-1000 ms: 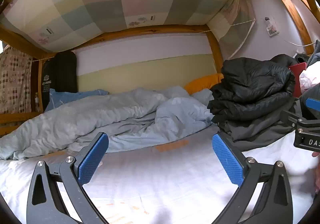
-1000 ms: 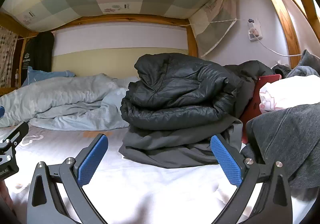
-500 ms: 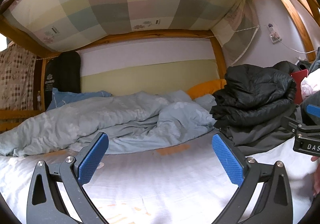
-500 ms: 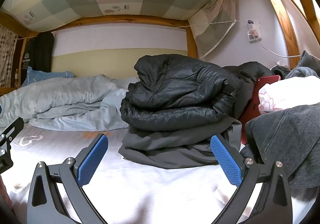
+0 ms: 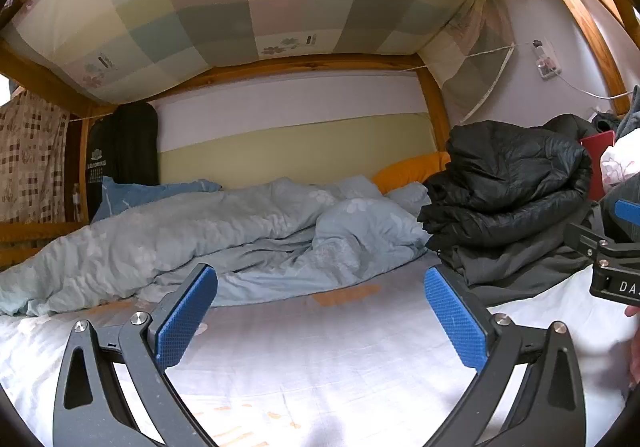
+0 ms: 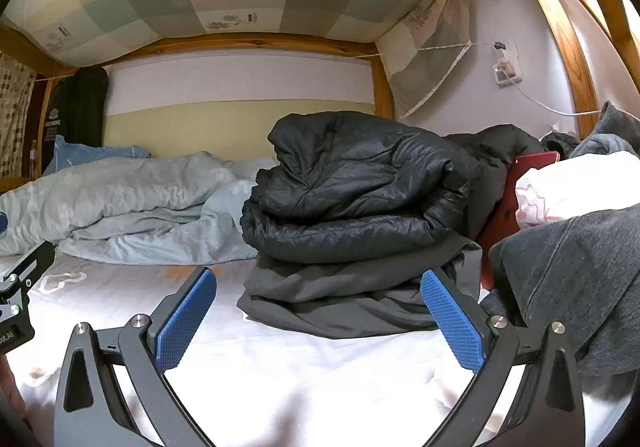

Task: Fold large clothes

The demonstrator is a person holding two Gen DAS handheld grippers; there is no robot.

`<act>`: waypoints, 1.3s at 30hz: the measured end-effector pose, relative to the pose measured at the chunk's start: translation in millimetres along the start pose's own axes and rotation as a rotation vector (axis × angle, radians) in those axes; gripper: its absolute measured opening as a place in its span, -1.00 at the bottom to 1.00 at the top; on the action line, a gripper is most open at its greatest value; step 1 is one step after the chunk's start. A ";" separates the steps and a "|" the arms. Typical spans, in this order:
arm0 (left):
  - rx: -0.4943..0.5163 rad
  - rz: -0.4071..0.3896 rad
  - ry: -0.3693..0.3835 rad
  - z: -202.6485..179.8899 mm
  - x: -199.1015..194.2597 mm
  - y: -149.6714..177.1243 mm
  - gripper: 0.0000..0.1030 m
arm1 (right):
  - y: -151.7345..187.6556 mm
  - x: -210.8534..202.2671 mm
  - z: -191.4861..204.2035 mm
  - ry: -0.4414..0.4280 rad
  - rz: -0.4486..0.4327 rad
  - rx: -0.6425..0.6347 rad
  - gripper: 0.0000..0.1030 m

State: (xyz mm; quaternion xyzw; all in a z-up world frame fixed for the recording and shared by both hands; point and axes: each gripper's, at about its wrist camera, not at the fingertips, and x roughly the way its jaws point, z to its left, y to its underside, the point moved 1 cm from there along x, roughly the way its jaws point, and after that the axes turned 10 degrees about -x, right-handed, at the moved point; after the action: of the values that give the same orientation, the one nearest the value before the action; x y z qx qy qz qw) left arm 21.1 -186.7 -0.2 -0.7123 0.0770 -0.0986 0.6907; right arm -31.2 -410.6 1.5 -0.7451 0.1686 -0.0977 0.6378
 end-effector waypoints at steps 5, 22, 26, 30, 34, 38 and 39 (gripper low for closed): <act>0.010 -0.003 0.000 -0.9 -0.7 -0.1 1.00 | -0.1 0.0 0.2 0.001 0.000 0.001 1.00; 0.012 0.000 0.001 -0.6 -1.0 0.8 1.00 | 0.0 -1.2 2.1 0.005 0.003 -0.008 1.00; 0.012 -0.002 0.001 -0.7 -1.1 0.8 1.00 | 0.1 -0.6 2.5 0.005 0.003 -0.008 1.00; 0.012 -0.001 0.001 -0.9 -1.2 0.9 1.00 | 0.0 0.0 2.8 0.005 0.003 -0.009 1.00; 0.013 -0.002 0.000 -1.6 -1.1 0.9 1.00 | 0.1 -0.5 2.5 0.005 0.003 -0.009 1.00; 0.018 0.009 0.004 -1.2 0.0 1.5 1.00 | 0.0 -0.6 2.7 0.005 0.003 -0.009 1.00; 0.017 0.010 0.005 -0.8 0.0 1.6 1.00 | 0.0 -0.6 2.6 0.005 0.003 -0.008 1.00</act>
State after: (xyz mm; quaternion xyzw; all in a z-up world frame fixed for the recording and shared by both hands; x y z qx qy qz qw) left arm 20.9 -187.5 -1.8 -0.7056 0.0815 -0.0975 0.6972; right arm -30.9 -408.1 1.1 -0.7473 0.1716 -0.0980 0.6344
